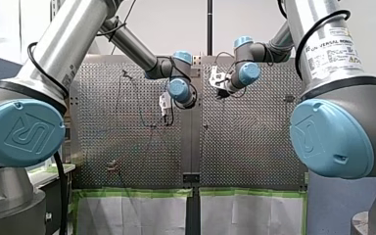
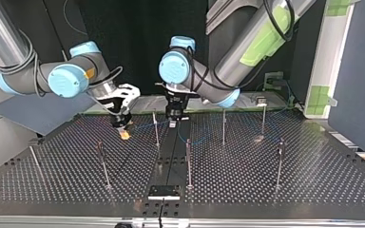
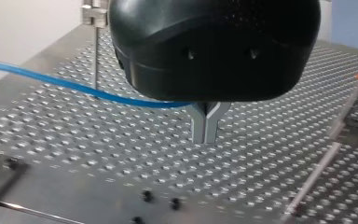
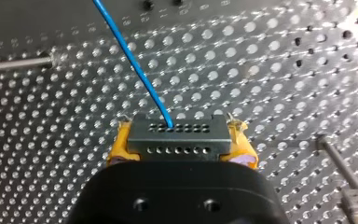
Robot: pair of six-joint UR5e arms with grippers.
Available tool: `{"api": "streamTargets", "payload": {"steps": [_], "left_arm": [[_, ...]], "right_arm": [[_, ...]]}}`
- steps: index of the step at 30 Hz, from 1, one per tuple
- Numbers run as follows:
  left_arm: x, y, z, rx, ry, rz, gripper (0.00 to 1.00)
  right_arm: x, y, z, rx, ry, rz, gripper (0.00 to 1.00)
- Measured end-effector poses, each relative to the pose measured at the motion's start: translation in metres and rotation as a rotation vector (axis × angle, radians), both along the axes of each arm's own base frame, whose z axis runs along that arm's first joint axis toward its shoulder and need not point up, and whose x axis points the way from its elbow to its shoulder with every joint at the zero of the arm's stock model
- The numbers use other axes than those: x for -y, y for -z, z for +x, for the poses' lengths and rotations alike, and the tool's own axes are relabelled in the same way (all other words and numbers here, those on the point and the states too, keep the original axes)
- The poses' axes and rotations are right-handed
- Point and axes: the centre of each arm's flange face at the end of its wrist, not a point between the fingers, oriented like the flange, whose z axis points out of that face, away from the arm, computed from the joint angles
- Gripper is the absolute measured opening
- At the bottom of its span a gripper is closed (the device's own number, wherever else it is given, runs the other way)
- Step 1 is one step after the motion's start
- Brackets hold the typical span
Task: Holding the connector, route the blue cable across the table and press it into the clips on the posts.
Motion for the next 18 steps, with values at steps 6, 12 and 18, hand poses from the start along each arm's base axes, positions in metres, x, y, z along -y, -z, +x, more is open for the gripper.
{"api": "streamTargets", "payload": {"steps": [6, 12, 18], "left_arm": [[0.0, 0.044, -0.006, -0.037, 0.038, 0.007, 0.0], [-0.006, 0.071, -0.013, -0.054, 0.049, -0.005, 0.0], [-0.01, 0.089, -0.023, -0.059, 0.071, -0.018, 0.0]], "right_arm": [[-0.005, 0.022, -0.003, -0.026, -0.004, -0.015, 0.0], [-0.012, 0.054, -0.001, -0.053, -0.016, -0.01, 0.0], [-0.02, 0.087, -0.005, -0.067, -0.017, 0.022, 0.0]]}}
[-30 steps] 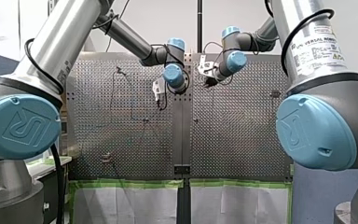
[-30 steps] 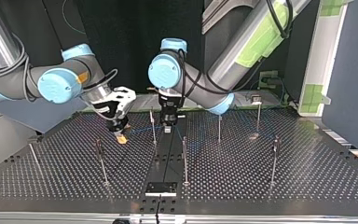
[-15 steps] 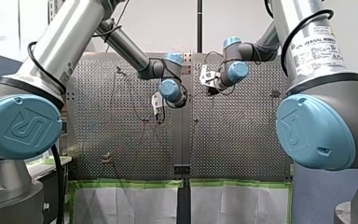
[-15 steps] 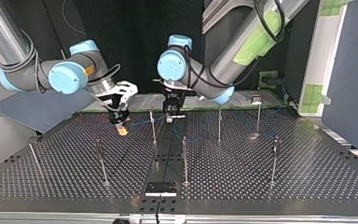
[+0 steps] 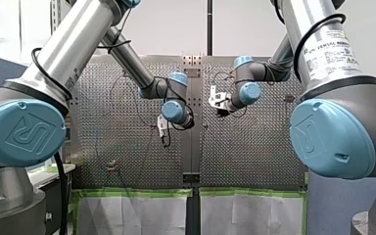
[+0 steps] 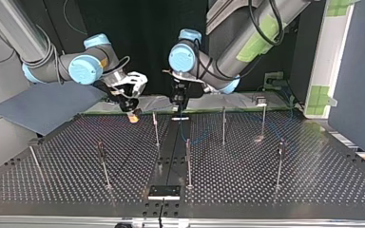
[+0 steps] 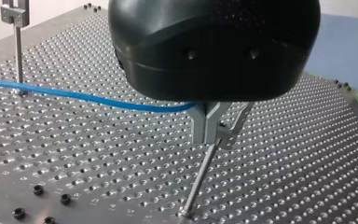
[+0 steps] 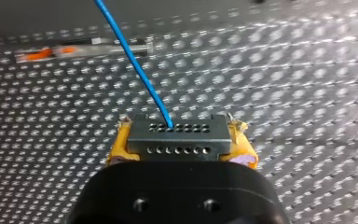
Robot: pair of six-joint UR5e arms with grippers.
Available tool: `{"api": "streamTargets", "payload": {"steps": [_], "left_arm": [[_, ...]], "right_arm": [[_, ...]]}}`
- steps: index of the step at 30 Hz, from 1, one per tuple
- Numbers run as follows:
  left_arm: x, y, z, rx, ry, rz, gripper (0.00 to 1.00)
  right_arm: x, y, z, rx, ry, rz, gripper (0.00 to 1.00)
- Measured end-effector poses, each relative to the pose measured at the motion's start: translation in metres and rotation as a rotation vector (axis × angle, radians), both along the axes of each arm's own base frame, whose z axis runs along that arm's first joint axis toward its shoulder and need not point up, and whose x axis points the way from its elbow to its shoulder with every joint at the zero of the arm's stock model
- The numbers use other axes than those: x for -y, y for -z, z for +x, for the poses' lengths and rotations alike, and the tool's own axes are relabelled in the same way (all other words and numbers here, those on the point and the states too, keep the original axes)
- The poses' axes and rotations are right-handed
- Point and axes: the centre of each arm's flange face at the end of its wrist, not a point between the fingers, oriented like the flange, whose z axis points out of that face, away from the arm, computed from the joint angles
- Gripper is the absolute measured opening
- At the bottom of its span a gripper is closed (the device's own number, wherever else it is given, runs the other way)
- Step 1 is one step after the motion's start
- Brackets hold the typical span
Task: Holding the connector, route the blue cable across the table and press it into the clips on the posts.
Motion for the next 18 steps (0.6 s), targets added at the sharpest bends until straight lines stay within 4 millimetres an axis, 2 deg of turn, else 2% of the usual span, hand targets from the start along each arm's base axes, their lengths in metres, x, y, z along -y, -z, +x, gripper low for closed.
{"api": "streamTargets", "payload": {"steps": [9, 18], "left_arm": [[-0.005, 0.022, -0.016, -0.019, 0.04, -0.026, 0.0], [0.007, 0.031, -0.006, -0.027, 0.086, -0.069, 0.0]], "right_arm": [[-0.01, 0.03, -0.012, 0.018, 0.021, 0.05, 0.0], [-0.027, 0.079, -0.024, -0.011, 0.037, 0.121, 0.0]]}}
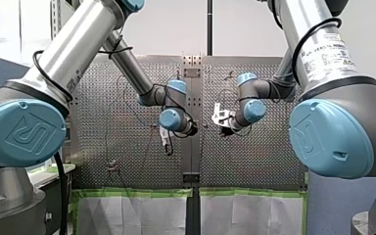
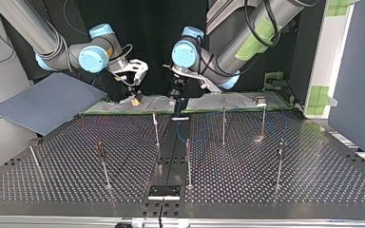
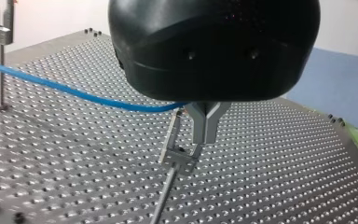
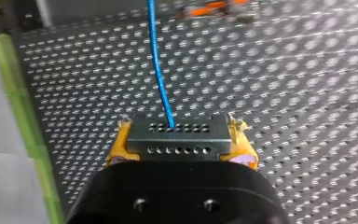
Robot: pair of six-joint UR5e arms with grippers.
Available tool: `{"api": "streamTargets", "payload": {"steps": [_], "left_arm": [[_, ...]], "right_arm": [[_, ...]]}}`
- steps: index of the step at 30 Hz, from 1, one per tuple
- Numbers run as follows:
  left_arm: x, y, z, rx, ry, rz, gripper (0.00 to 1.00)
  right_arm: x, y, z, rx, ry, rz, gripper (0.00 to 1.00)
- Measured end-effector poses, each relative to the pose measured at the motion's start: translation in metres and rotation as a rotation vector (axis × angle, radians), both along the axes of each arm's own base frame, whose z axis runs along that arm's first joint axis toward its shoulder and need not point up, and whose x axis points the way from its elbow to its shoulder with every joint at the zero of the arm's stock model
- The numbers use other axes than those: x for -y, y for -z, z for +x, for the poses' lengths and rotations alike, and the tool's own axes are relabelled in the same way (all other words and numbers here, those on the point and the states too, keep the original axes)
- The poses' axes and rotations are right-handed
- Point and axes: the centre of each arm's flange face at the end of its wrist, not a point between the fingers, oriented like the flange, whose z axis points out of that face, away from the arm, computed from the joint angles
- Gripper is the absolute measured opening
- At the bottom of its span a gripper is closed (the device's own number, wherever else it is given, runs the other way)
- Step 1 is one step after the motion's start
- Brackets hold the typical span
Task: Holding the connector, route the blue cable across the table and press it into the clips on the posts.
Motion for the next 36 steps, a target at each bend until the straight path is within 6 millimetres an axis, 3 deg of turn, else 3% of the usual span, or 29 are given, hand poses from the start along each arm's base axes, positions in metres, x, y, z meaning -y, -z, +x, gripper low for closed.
{"api": "streamTargets", "payload": {"steps": [6, 13, 21, 28, 36], "left_arm": [[0.008, 0.005, 0.013, -0.011, 0.007, -0.021, 0.0], [0.01, -0.008, 0.031, 0.018, -0.003, -0.043, 0.0], [0.007, -0.01, 0.035, 0.015, -0.016, -0.04, 0.0], [0.006, -0.01, 0.037, 0.018, -0.019, -0.041, 0.0], [0.007, 0.007, 0.045, 0.005, -0.003, -0.04, 0.0]], "right_arm": [[-0.001, 0.017, -0.015, 0.012, 0.021, 0.033, 0.0], [0.019, 0.007, -0.021, 0.047, 0.026, 0.017, 0.0], [0.038, -0.003, -0.026, 0.083, 0.002, 0.008, 0.0], [0.048, 0.011, -0.03, 0.099, -0.024, 0.039, 0.0], [0.063, 0.009, -0.034, 0.109, -0.034, 0.042, 0.0]]}}
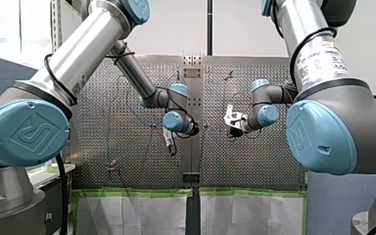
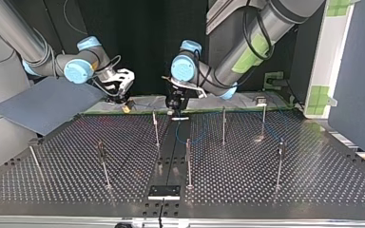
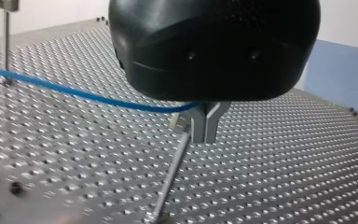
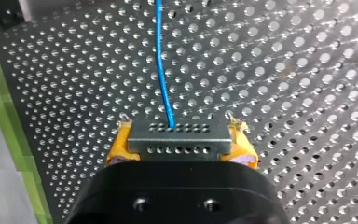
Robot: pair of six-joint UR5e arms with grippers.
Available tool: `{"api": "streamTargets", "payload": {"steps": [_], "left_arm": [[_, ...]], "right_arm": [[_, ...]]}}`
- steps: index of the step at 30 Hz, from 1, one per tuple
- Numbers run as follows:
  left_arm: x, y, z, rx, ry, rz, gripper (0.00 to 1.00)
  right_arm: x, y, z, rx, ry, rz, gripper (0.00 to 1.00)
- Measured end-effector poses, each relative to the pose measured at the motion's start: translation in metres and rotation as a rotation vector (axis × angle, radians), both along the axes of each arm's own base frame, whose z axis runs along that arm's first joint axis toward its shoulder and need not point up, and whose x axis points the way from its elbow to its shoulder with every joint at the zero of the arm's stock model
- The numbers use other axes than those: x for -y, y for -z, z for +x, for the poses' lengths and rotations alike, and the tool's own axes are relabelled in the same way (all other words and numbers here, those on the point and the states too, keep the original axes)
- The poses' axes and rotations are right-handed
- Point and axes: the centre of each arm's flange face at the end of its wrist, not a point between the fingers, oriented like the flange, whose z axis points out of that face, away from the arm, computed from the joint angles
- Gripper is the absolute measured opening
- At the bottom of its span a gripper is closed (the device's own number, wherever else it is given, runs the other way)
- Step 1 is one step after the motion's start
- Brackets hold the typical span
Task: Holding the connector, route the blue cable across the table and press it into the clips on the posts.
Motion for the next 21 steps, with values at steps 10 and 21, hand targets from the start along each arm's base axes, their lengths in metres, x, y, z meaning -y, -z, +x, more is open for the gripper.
{"api": "streamTargets", "payload": {"steps": [10, 21], "left_arm": [[0.002, 0.002, 0.011, 0.017, 0.008, -0.035, 0.0], [0.0, 0.002, 0.025, 0.031, 0.018, -0.052, 0.0]], "right_arm": [[0.014, -0.011, -0.004, 0.012, 0.002, -0.013, 0.0], [0.026, -0.016, -0.011, 0.019, 0.016, -0.024, 0.0]]}}
